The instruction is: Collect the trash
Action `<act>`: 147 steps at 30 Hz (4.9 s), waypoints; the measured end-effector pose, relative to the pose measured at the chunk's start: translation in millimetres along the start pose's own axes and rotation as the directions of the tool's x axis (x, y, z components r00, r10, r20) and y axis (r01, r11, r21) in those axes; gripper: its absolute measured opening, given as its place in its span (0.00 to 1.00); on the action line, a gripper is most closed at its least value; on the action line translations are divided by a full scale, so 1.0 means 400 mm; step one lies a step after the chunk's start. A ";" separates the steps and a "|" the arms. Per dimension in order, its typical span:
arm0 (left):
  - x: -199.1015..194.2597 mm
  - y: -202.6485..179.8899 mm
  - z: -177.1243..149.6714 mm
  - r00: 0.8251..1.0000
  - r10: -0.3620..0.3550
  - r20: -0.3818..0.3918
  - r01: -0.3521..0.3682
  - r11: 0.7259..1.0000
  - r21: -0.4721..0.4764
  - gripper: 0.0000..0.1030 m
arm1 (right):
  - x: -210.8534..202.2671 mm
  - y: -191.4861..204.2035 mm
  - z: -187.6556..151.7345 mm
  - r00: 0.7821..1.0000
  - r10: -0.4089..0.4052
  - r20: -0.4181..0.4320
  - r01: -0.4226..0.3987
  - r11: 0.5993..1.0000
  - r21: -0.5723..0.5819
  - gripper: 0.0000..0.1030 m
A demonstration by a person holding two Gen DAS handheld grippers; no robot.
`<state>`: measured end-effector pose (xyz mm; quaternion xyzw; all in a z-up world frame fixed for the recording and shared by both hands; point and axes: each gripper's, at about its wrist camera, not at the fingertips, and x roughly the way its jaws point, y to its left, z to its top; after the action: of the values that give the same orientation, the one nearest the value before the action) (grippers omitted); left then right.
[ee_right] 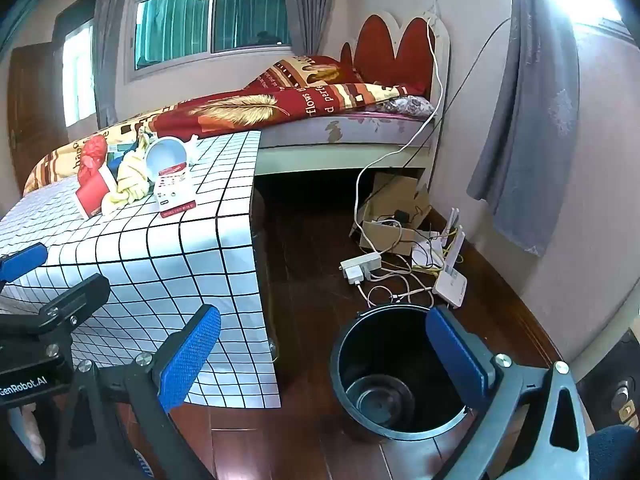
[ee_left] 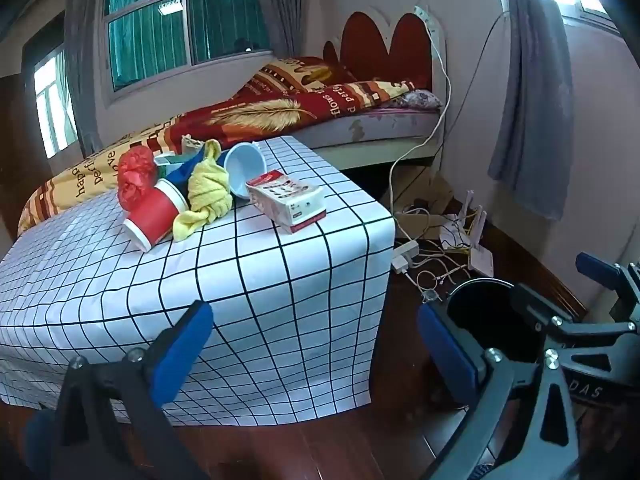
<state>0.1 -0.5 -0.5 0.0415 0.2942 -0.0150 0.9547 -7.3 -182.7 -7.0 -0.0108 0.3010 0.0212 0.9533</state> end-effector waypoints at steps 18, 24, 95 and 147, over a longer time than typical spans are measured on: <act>0.004 -0.008 -0.002 1.000 -0.001 0.001 0.001 1.000 -0.003 1.00 | -0.001 -0.006 0.001 1.000 0.004 -0.007 -0.004 1.000 0.010 1.00; 0.004 -0.001 -0.007 1.000 0.004 0.003 -0.004 1.000 -0.008 1.00 | -0.004 -0.010 0.002 1.000 0.004 -0.004 -0.004 1.000 0.014 1.00; 0.016 0.021 -0.010 1.000 0.019 -0.017 -0.019 0.999 -0.035 1.00 | -0.006 -0.005 -0.001 1.000 0.012 -0.002 -0.012 1.000 0.007 1.00; 0.286 0.512 0.149 0.999 -0.030 -0.031 0.025 0.988 -0.150 0.49 | 0.395 0.402 0.253 0.939 0.318 -0.131 -0.338 0.923 -0.182 0.56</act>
<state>138.8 198.0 -1.4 -0.0340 0.3110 -0.0056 0.9498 172.3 -13.3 -16.0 -0.0580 0.3414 0.2103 0.9142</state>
